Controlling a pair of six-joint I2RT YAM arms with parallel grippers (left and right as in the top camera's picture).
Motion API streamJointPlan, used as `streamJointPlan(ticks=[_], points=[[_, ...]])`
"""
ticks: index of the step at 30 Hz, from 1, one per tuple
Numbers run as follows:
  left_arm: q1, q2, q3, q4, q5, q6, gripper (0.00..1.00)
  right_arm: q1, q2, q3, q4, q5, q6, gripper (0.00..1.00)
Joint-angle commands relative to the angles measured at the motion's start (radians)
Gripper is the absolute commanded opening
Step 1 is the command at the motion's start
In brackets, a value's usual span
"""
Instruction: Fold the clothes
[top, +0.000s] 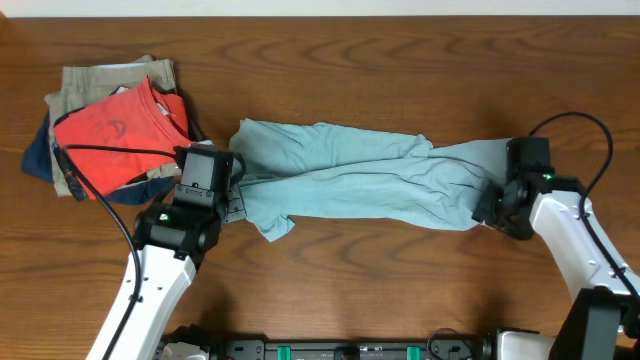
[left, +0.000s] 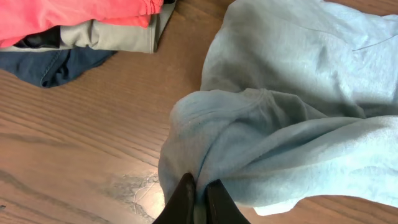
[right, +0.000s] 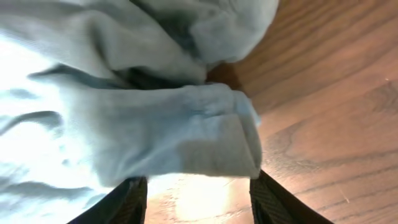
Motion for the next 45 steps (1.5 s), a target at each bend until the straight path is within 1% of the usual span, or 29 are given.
streamJointPlan(ticks=[1,8,15,18,20,21,22,24,27,30,33,36,41,45], points=[[0.005,-0.007,0.013,-0.003,-0.023,0.012,0.06,-0.029,-0.006,0.061,0.002,-0.019,0.019,0.50],[0.005,-0.007,0.013,-0.003,-0.023,0.012,0.06,-0.055,-0.005,0.051,0.012,-0.013,0.031,0.47],[0.005,-0.007,0.013,-0.003,-0.023,0.012,0.06,-0.055,-0.005,-0.011,0.013,-0.011,0.031,0.47],[0.005,-0.007,0.013,-0.003,-0.023,0.012,0.06,-0.055,-0.005,-0.051,0.036,-0.011,0.031,0.47],[0.005,-0.007,0.013,-0.003,-0.023,0.012,0.06,-0.055,-0.005,-0.074,0.071,-0.011,0.031,0.45],[0.005,-0.007,0.013,-0.003,-0.023,0.012,0.06,-0.055,-0.005,-0.083,0.088,-0.011,0.031,0.41],[0.005,-0.007,0.013,-0.003,-0.023,0.012,0.06,-0.055,-0.005,-0.087,0.099,-0.011,0.032,0.31],[0.005,-0.007,0.013,-0.003,-0.023,0.012,0.06,-0.057,-0.005,-0.084,0.103,-0.008,0.032,0.02],[0.005,-0.007,0.013,-0.003,-0.023,0.012,0.06,-0.060,-0.008,-0.058,0.089,-0.009,0.032,0.01],[0.005,-0.007,0.013,-0.002,-0.023,0.012,0.06,-0.068,-0.019,0.002,0.038,-0.009,0.022,0.01],[0.005,-0.010,0.018,-0.003,-0.023,0.013,0.06,-0.080,-0.040,0.097,-0.045,-0.008,-0.026,0.01],[0.005,-0.018,0.064,-0.007,-0.023,0.035,0.06,-0.100,-0.060,0.227,-0.140,-0.008,-0.092,0.01],[0.011,-0.030,0.232,-0.031,-0.023,0.072,0.06,-0.174,-0.071,0.457,-0.296,-0.009,-0.127,0.02],[0.049,-0.031,0.392,-0.074,-0.011,0.072,0.06,-0.246,-0.072,0.636,-0.409,-0.055,-0.205,0.01]])
